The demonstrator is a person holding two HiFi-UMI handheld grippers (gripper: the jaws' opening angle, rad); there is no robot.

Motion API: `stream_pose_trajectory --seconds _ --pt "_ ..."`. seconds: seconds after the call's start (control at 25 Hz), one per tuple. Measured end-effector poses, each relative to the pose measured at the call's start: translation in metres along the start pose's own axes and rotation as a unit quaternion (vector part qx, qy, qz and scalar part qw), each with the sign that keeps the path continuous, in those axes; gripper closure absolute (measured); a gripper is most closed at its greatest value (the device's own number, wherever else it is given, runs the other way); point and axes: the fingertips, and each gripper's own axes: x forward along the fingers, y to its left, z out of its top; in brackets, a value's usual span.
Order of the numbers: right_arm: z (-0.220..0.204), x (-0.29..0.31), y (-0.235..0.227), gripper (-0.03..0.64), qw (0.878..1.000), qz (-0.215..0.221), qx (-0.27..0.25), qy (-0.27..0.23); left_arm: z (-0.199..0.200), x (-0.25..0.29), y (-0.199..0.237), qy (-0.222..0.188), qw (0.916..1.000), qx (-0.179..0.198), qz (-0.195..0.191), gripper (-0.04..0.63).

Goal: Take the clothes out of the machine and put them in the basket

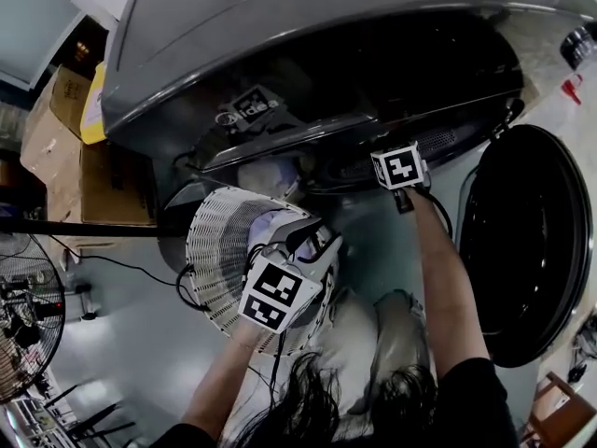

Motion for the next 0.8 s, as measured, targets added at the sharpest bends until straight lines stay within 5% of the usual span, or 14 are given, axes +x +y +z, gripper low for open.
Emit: stream_pose_trajectory --seconds 0.48,0.8 --pt "0.011 -0.152 0.034 0.577 0.981 0.071 0.148 -0.099 0.037 -0.046 -0.045 0.045 0.9984 -0.017 -0.029 0.460" --pt "0.040 -0.272 0.067 0.577 0.964 0.123 0.191 -0.138 0.064 -0.070 -0.060 0.073 0.9973 -0.006 -0.007 0.459"
